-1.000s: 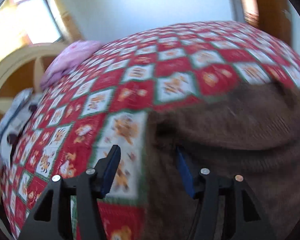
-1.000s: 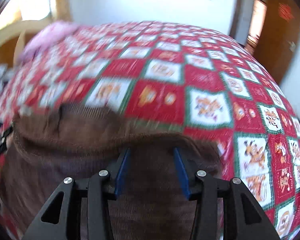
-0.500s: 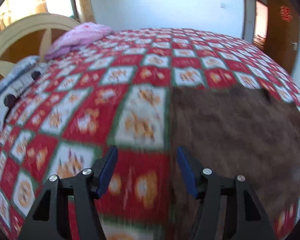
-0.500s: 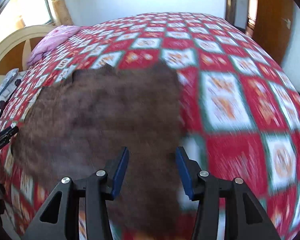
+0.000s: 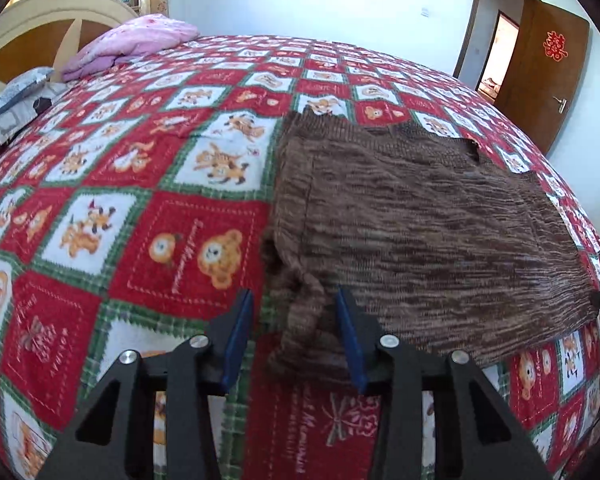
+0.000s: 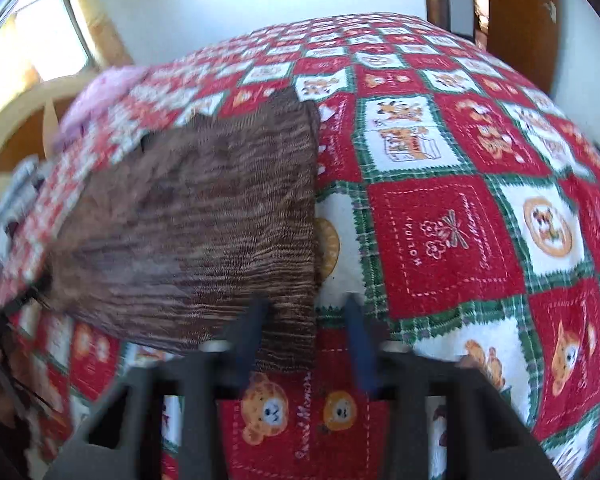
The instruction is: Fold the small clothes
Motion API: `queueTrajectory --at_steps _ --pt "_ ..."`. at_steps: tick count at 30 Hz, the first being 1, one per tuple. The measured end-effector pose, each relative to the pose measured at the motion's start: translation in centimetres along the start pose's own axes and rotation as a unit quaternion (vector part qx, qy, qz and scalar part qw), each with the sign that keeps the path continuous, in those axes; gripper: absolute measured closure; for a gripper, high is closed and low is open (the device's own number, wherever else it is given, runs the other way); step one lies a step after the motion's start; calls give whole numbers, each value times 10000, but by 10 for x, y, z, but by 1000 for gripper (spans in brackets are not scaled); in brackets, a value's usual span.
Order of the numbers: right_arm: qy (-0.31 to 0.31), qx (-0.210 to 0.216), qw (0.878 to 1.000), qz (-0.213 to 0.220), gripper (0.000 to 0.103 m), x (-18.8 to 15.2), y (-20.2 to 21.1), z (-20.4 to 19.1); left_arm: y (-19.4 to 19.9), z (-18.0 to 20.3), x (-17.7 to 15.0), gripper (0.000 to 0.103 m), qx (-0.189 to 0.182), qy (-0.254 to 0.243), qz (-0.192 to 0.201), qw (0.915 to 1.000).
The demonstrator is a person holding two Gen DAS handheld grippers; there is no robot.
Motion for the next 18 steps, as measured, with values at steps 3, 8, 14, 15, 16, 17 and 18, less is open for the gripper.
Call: queueTrajectory --at_steps 3,8,14,15,16,17,18 --pt "65 89 9999 18 97 -1 4 -6 0 -4 -3 57 166 -82 40 9998" --pt "149 97 9998 -40 99 -17 20 -9 2 -9 -7 55 142 -162 104 9997" --pt "48 73 10000 20 98 -18 18 -6 9 2 -13 81 -93 -427 254 9987" --pt "46 27 10000 53 98 -15 17 -6 9 4 -13 85 -98 -497 267 9984" --pt "76 -35 9999 72 98 -12 15 -6 9 6 -13 88 -74 -584 289 9978" --pt "104 -88 9999 85 98 -11 14 -6 10 7 -13 90 -72 -621 291 9976" --pt "85 -107 9999 78 98 -10 11 -5 10 7 -13 90 -56 -636 297 9975"
Point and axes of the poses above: each gripper's, at about its wrist camera, not at the fingertips, and y roughly against the way its jaws point, z to its right, x to its top, the point moved 5 cm from there along -y, roughly the way its jaws point, and after that the axes turned 12 degrees about z, right-handed, at the moved point
